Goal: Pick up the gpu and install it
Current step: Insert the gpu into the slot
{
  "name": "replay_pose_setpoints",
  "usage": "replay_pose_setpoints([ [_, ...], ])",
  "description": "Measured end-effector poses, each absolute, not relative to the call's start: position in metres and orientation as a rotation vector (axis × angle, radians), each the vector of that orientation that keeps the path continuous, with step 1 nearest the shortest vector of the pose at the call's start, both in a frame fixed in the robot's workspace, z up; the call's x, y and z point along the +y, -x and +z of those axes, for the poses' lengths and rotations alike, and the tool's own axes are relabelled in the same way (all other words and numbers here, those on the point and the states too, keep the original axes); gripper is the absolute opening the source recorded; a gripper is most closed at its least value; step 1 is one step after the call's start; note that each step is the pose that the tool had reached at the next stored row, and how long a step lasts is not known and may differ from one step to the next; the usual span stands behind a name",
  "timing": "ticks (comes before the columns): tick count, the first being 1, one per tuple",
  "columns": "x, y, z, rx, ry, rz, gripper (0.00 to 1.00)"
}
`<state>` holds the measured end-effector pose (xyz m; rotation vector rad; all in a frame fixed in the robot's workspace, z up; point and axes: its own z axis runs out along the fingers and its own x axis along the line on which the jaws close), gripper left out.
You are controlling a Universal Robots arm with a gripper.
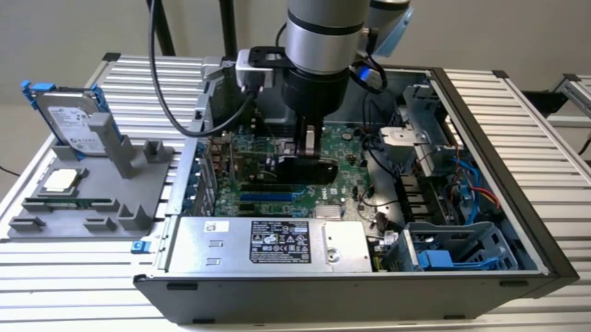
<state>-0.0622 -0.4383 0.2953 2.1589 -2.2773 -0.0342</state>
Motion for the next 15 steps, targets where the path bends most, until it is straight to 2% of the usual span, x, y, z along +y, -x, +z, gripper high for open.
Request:
replay_pose_setpoints([
  [15,-0.439,0.0638,0.2879,-2.277,-2.159,-0.034,0.0],
])
